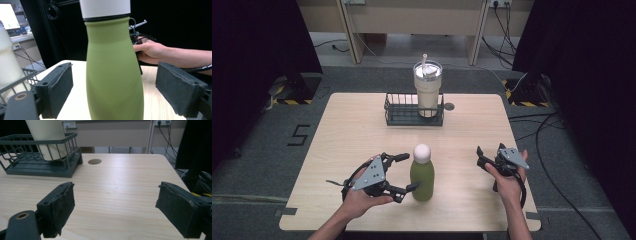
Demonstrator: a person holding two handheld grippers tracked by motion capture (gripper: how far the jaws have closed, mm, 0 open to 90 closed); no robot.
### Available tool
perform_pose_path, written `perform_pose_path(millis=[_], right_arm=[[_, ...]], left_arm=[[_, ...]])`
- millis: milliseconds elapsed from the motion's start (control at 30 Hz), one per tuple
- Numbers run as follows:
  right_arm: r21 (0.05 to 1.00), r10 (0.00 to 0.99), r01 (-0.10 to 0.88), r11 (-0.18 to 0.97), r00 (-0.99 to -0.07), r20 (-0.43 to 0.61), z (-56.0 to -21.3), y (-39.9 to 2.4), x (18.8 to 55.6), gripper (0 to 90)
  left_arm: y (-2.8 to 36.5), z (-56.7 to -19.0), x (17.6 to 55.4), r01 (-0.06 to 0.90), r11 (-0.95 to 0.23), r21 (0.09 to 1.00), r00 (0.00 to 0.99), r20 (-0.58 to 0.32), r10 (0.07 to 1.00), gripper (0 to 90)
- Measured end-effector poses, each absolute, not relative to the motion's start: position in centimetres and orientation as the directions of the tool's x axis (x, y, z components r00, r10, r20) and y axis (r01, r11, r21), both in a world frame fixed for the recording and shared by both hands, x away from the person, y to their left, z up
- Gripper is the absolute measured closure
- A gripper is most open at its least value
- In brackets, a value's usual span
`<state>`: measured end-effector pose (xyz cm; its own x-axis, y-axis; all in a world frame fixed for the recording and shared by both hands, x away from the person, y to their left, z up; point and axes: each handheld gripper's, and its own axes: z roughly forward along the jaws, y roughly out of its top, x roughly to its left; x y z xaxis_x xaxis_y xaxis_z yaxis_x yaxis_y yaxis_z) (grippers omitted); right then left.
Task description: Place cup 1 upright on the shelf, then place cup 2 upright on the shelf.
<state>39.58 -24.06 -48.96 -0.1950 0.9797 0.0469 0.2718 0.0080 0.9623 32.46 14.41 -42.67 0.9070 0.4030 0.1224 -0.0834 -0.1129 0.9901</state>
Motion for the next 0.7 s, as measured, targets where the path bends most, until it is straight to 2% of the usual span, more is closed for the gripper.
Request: perform_pose_path(millis=[700], right_arm=[[0.963,0.978,0.27,0.008,-0.202,0.049,-48.7,-24.1,39.8,14.7]], left_arm=[[12.1,-43.6,33.4,-0.07,-0.128,0.989,0.914,0.115,0.39,13.5]])
